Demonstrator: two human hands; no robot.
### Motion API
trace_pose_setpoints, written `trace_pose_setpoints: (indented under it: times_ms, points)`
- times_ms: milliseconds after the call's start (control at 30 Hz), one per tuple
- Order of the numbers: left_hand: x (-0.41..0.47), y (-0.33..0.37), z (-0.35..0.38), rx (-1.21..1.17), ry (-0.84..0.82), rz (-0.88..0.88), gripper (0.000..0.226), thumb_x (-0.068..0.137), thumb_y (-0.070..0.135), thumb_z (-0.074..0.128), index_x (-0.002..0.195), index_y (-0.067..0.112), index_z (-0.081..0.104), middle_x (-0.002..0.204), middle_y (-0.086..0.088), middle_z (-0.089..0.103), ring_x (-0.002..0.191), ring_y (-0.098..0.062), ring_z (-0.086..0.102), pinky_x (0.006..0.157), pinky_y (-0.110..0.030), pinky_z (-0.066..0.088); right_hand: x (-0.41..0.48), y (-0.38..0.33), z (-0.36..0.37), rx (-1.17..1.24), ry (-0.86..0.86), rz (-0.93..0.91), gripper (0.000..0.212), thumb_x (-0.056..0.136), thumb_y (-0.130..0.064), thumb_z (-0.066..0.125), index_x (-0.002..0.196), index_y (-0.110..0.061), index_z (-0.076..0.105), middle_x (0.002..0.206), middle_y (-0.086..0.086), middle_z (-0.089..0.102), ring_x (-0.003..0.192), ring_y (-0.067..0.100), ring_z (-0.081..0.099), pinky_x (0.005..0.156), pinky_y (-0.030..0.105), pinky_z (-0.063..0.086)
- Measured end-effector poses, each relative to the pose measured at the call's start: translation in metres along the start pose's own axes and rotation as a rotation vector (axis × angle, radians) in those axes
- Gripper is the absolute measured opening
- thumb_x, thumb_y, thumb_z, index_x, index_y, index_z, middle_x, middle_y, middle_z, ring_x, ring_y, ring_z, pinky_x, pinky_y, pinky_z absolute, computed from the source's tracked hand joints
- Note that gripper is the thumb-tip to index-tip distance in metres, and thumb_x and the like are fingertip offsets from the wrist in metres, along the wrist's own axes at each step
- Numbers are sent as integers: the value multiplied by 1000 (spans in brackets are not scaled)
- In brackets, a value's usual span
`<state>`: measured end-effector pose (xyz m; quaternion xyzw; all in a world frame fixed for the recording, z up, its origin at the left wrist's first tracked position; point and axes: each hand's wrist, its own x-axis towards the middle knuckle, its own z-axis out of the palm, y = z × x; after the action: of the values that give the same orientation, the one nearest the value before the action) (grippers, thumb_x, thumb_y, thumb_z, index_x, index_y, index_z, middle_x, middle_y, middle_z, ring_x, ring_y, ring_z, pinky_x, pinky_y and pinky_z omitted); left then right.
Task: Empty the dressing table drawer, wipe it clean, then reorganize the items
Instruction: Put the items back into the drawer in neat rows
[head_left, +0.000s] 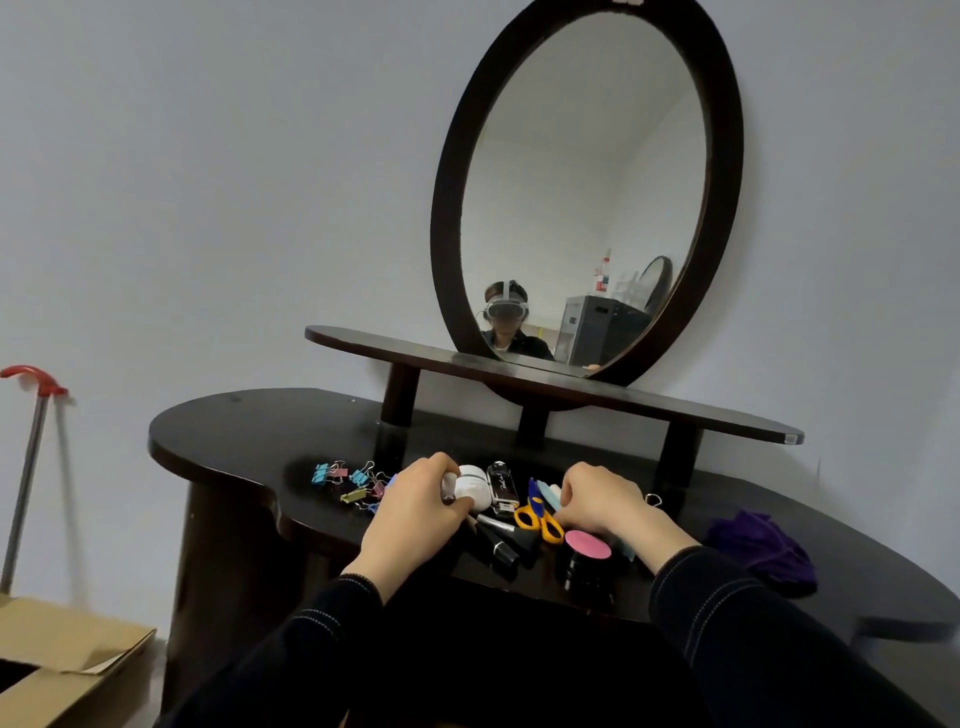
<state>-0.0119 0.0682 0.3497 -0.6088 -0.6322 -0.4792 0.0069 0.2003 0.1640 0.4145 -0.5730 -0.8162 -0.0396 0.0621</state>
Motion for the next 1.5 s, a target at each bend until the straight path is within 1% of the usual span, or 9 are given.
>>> trace_pose_setpoints:
  times_ms: [167,400,533,633,800,1133,1233,1367,1500]
  points:
    - [0,-1,-1,-12,10,10,20,82,27,73,95,26,58,87,10,55,80,-4,52,62,-13,32,-1,2,6,34,50,64,20,85,-34,71,88,-18,60,80,-3,65,77,16,65,64,30,48]
    - [1,1,-3,-18,2,9,23,81,29,74,95,29,56,87,12,54,79,-2,51,61,-13,31,-6,23,-13,423,256,209,31,90,-34,58,68,-12,64,52,-4,63,44,13,54,57,30,49]
    - [-1,1,-3,-20,-2,1,23,81,29,73,94,31,54,89,12,55,80,-2,51,61,-13,31,-15,35,-13,248,235,204,24,100,-25,51,117,-11,45,83,4,67,59,16,62,58,34,54]
    - [0,1,-3,-20,-3,-1,23,81,29,74,94,31,54,90,11,56,81,-3,52,61,-13,32,-17,36,-11,102,163,190,36,100,-24,51,129,-9,36,89,2,63,67,16,61,57,31,48]
    - [0,2,-2,-22,15,-7,25,82,32,74,98,32,55,90,15,52,81,-1,52,62,-11,32,-18,31,-9,-55,-9,219,18,93,-20,60,109,-14,55,87,0,61,83,19,63,65,29,45]
    - [-11,28,-10,110,246,240,17,88,30,66,105,30,61,100,17,51,95,-7,48,71,-24,42,-24,28,4,86,127,301,10,93,-24,62,101,-20,56,83,-3,57,80,19,58,70,32,44]
    - [8,54,-8,308,164,295,8,89,32,59,97,30,61,93,15,54,95,-13,48,72,-25,41,-25,33,23,160,329,347,17,94,-31,61,106,-20,63,73,-6,49,68,17,49,61,30,39]
    - [45,75,-1,622,-149,19,26,90,35,54,110,19,56,112,-3,62,114,-29,46,91,-42,41,-27,37,35,300,629,292,24,95,-43,58,84,-22,56,61,-12,46,49,5,40,45,26,25]
    - [67,77,14,820,-453,-186,29,89,43,55,103,18,50,108,-6,63,111,-33,55,99,-46,42,-34,38,36,430,696,216,26,96,-45,57,81,-24,52,61,-11,51,49,3,46,44,24,29]
